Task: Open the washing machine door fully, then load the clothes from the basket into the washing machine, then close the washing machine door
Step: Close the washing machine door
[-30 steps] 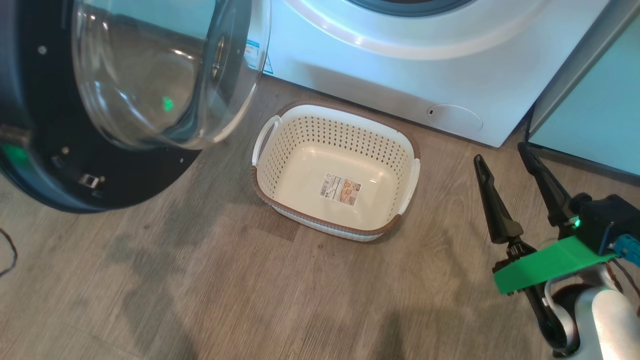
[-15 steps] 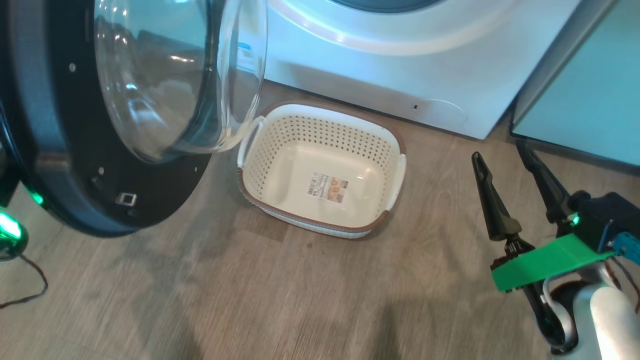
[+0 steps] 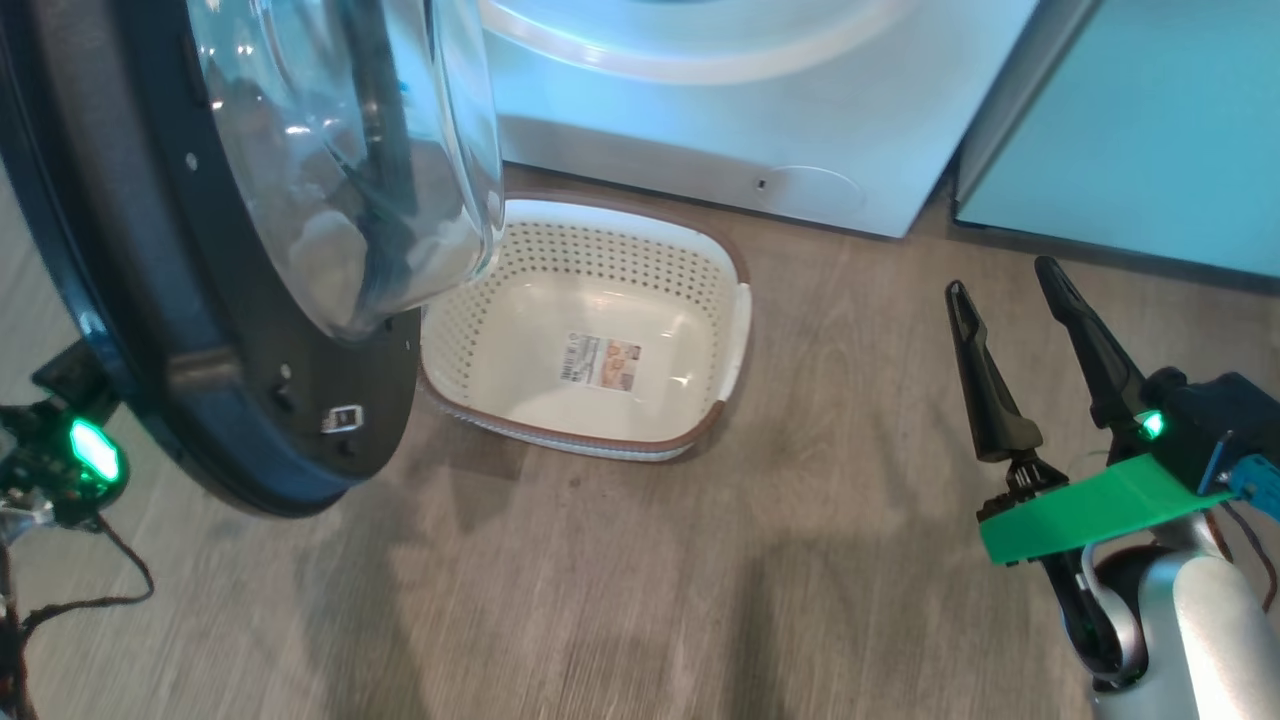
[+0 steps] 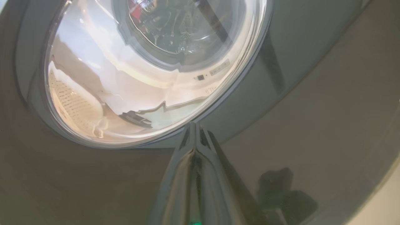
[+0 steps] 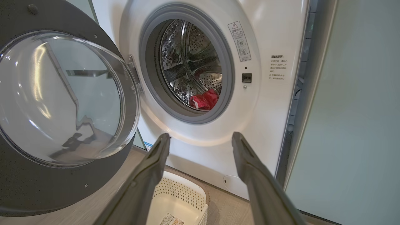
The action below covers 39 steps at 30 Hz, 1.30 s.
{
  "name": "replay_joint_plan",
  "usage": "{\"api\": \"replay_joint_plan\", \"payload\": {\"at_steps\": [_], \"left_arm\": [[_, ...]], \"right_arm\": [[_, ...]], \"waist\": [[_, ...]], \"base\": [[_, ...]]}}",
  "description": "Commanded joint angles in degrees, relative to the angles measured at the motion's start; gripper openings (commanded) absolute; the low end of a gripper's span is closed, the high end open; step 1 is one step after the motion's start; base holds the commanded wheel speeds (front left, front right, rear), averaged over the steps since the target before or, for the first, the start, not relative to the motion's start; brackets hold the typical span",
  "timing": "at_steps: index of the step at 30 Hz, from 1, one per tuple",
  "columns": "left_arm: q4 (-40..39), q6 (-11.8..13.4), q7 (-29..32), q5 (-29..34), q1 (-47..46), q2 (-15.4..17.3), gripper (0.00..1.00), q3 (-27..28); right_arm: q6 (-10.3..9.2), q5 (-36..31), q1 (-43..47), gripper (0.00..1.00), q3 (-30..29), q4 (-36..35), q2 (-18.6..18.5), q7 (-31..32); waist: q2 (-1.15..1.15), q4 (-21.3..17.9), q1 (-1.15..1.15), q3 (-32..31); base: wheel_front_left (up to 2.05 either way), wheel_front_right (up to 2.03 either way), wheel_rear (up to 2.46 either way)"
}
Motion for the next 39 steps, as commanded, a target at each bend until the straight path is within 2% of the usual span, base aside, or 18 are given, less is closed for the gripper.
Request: {"api": "replay_joint_plan", "payload": {"at_steps": [1, 18, 29, 39], "left_arm": [[-2.74, -0.54, 0.8, 0.67, 0.09, 1.73, 0.0, 1.35], [-7.6, 0.24, 2.48, 1.72, 0.03, 1.57, 0.0, -0.64], [-10.29, 3.82, 3.14, 2.93, -3.15, 3.92, 0.0, -0.86], [-11.39, 8.21, 2.42, 4.51, -9.47, 6.35, 0.0, -0.74]], "right_arm": [[0.0, 0.44, -1.81, 1.0, 1.13, -1.56, 0.45, -0.8], [0.0, 1.23, -2.77, 1.0, 1.48, 0.57, 1.54, -3.54], [0.0, 3.09, -3.1, 1.0, 2.25, 2.83, 2.08, -6.43], [0.0, 6.69, -4.23, 1.0, 3.3, 5.25, 2.18, -9.83]], "waist": [[0.0, -1.24, 0.0, 0.28], [0.0, -10.99, 0.0, 1.72], [0.0, -19.42, 0.0, 3.71], [0.0, -26.37, 0.0, 7.55]], "base": [[0.0, 0.0, 0.0], [0.0, 0.0, 0.0], [0.0, 0.0, 0.0], [0.0, 0.0, 0.0]]}}
